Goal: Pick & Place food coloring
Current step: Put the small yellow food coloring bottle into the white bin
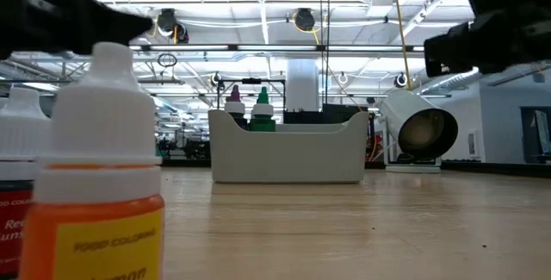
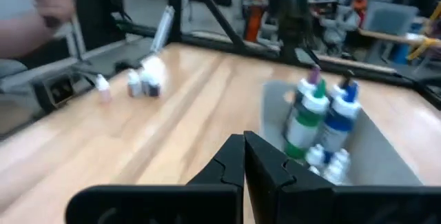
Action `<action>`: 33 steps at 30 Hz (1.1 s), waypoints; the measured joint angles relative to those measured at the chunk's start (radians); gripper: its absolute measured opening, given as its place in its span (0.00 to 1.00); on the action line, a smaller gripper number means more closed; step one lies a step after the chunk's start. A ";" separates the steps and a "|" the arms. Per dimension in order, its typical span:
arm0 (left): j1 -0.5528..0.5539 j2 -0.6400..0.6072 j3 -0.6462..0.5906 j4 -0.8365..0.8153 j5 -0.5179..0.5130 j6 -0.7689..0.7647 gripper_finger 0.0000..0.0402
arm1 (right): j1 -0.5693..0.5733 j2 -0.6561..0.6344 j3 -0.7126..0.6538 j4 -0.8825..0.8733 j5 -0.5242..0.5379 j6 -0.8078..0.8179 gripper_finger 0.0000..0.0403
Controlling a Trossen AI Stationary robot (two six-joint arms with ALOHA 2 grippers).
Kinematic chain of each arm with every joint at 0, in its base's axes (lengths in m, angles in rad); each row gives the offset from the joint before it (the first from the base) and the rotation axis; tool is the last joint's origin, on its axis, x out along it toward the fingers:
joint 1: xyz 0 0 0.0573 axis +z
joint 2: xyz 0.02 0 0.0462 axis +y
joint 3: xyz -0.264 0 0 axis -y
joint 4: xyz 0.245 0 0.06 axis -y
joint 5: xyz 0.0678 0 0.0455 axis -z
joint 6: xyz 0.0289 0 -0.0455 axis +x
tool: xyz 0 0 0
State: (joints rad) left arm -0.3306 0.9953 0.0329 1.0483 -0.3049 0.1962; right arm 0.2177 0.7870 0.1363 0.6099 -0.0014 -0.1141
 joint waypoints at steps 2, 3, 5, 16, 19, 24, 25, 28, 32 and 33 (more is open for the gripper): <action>-0.014 -0.110 -0.023 -0.025 0.002 0.070 0.01 | 0.024 0.032 0.001 0.052 0.000 0.019 0.00; -0.013 -0.177 -0.021 -0.070 -0.001 0.084 0.02 | 0.040 0.045 0.004 0.074 0.000 0.030 0.00; 0.005 -0.305 -0.016 -0.216 0.001 0.071 0.01 | 0.072 0.077 0.006 0.099 0.003 0.048 0.00; 0.036 -0.525 -0.018 -0.623 0.095 -0.125 0.01 | 0.294 0.434 0.429 -0.164 0.264 0.077 0.00; 0.017 -0.523 -0.018 -0.648 0.090 -0.159 0.00 | 0.339 0.613 0.614 -0.285 0.289 0.122 0.00; -0.002 -0.511 -0.021 -0.660 0.069 -0.311 0.06 | 0.402 0.893 0.929 -0.426 0.291 0.175 0.00; -0.006 -0.502 -0.022 -0.662 0.076 -0.337 0.07 | 0.416 0.946 0.989 -0.446 0.292 0.176 0.00; -0.027 -0.465 -0.022 -0.649 0.084 -0.410 0.10 | 0.458 1.101 1.177 -0.497 0.300 0.148 0.01; -0.066 -0.412 -0.022 -0.571 0.067 -0.478 0.11 | 0.502 1.266 1.436 -0.630 0.407 0.149 0.06; -0.077 -0.397 -0.022 -0.546 0.060 -0.481 0.11 | 0.507 1.303 1.495 -0.666 0.434 0.155 0.09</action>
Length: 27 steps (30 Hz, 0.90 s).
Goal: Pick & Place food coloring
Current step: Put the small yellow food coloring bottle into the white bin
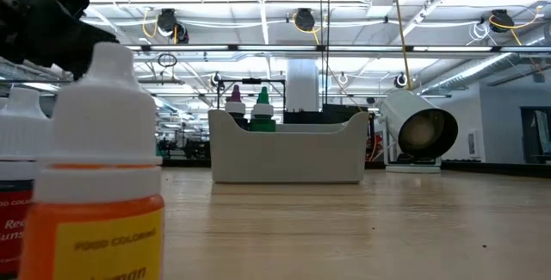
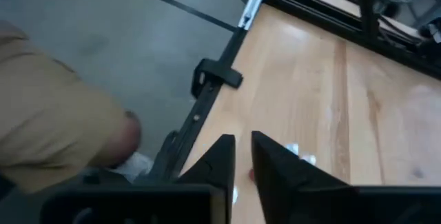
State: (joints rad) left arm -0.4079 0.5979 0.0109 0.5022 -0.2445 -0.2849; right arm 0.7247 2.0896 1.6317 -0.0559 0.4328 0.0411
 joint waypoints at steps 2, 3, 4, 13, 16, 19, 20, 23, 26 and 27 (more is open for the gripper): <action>-0.023 0.029 0.000 0.031 -0.022 0.003 0.10 | 0.002 0.063 0.088 -0.035 0.033 0.001 0.14; -0.033 0.043 0.000 0.040 -0.031 0.013 0.10 | 0.001 0.086 0.118 -0.034 0.042 -0.002 0.17; -0.043 0.057 0.000 0.045 -0.041 0.024 0.10 | -0.001 0.105 0.140 -0.029 0.043 -0.004 0.20; -0.075 0.137 0.000 0.047 -0.080 0.049 0.10 | -0.038 0.140 0.120 -0.025 0.049 0.006 0.39; -0.075 0.137 0.000 0.052 -0.080 0.069 0.10 | -0.050 0.138 0.098 -0.023 0.028 0.018 0.40; -0.075 0.137 0.000 0.071 -0.080 0.088 0.10 | -0.066 0.138 0.070 -0.024 -0.086 0.071 0.39; -0.075 0.137 0.000 0.077 -0.080 0.096 0.10 | -0.071 0.139 0.064 -0.025 -0.117 0.090 0.39; -0.075 0.137 0.000 0.083 -0.080 0.119 0.10 | -0.082 0.138 0.045 -0.020 -0.152 0.126 0.40; -0.075 0.137 0.000 0.087 -0.081 0.134 0.10 | -0.089 0.138 0.017 -0.024 -0.156 0.130 0.41; -0.075 0.137 0.000 0.089 -0.081 0.134 0.10 | -0.090 0.138 0.009 -0.026 -0.161 0.130 0.41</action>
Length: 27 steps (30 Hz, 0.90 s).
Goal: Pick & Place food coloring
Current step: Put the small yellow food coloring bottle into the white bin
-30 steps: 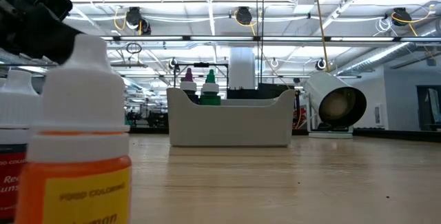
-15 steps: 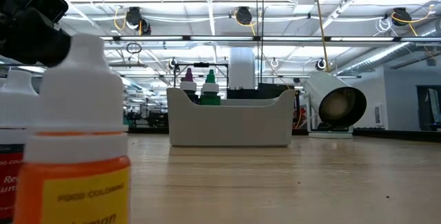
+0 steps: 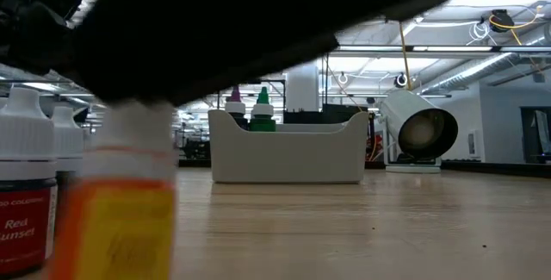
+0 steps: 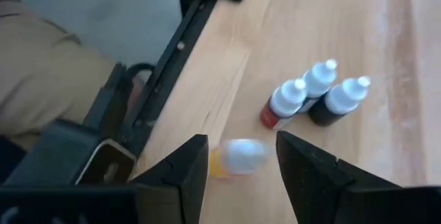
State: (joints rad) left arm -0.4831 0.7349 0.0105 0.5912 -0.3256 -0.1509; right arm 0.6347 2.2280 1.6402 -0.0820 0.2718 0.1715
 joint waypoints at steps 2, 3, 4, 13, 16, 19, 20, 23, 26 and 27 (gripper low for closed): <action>0.000 0.000 0.000 0.009 0.000 0.000 0.10 | -0.007 0.000 -0.015 0.004 -0.026 0.000 0.41; 0.000 0.000 0.000 0.012 0.000 0.000 0.10 | -0.009 0.000 -0.022 0.005 -0.043 0.000 0.41; 0.000 0.000 0.000 0.013 0.000 0.002 0.10 | -0.012 0.000 -0.028 0.004 -0.058 0.000 0.41; 0.000 0.000 0.000 0.013 0.000 0.014 0.10 | -0.014 0.000 -0.093 0.183 -0.067 -0.005 0.39; 0.000 0.000 0.000 0.013 0.000 0.013 0.10 | -0.014 0.000 -0.096 0.184 -0.067 -0.007 0.39; 0.000 0.000 0.000 0.013 0.000 0.012 0.10 | -0.014 0.000 -0.096 0.184 -0.067 -0.007 0.38; 0.000 0.000 0.000 0.013 0.000 0.012 0.10 | -0.014 0.000 -0.096 0.184 -0.068 -0.007 0.37; 0.000 0.000 0.000 0.013 0.000 0.012 0.10 | -0.014 0.000 -0.096 0.184 -0.067 -0.004 0.36; 0.000 0.000 0.000 0.012 0.000 0.012 0.10 | -0.016 0.000 -0.096 0.184 -0.067 0.012 0.34; 0.000 0.000 0.000 0.012 0.000 0.012 0.10 | -0.017 0.000 -0.096 0.184 -0.067 0.018 0.33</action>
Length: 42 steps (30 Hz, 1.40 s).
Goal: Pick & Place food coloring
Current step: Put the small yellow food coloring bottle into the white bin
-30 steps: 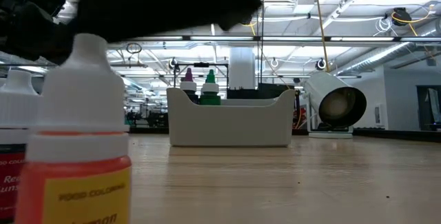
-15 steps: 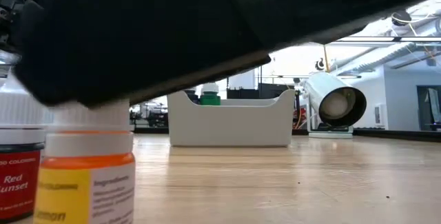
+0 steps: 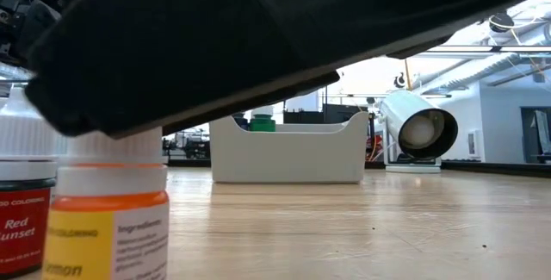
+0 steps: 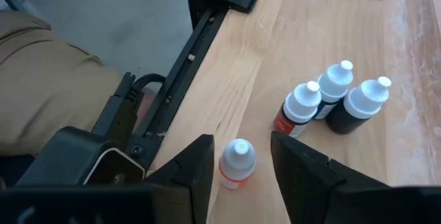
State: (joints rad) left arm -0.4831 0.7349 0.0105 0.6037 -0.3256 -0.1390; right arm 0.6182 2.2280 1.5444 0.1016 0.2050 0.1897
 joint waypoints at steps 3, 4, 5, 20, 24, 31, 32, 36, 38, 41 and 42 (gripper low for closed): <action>0.000 0.000 0.000 0.000 0.000 0.000 0.10 | 0.000 0.000 0.000 0.000 0.000 0.007 0.32; 0.000 0.000 0.000 0.000 0.000 0.000 0.10 | 0.000 0.000 0.000 0.000 0.000 0.007 0.31; 0.000 0.000 0.000 0.000 0.000 0.000 0.10 | 0.000 0.000 0.000 0.000 0.000 0.008 0.31; 0.000 0.000 0.000 0.000 0.000 0.001 0.10 | -0.003 0.000 0.000 0.000 0.002 0.008 0.19; 0.000 0.000 0.000 -0.001 0.000 0.001 0.10 | -0.004 0.000 0.000 0.000 0.009 0.008 0.15; 0.000 0.000 0.000 -0.001 0.000 0.001 0.10 | -0.005 0.000 0.000 0.001 0.011 0.008 0.10; 0.000 0.000 0.000 -0.001 0.000 0.001 0.10 | -0.005 0.000 0.000 0.001 0.013 0.008 0.11; 0.000 0.000 0.000 -0.001 0.000 0.001 0.10 | -0.004 0.000 0.000 0.000 0.074 0.008 0.11; 0.000 0.000 0.000 -0.001 0.000 0.001 0.10 | -0.004 0.000 0.000 0.001 0.088 0.008 0.11; 0.000 0.000 0.000 -0.001 0.000 0.001 0.10 | -0.009 -0.001 0.000 0.027 0.087 0.004 0.10; 0.000 0.000 0.000 -0.001 0.000 0.001 0.10 | -0.010 -0.008 0.000 0.027 0.086 0.000 0.10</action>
State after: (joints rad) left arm -0.4831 0.7346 0.0105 0.6029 -0.3252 -0.1380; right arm 0.6078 2.2197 1.5444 0.1282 0.2909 0.1895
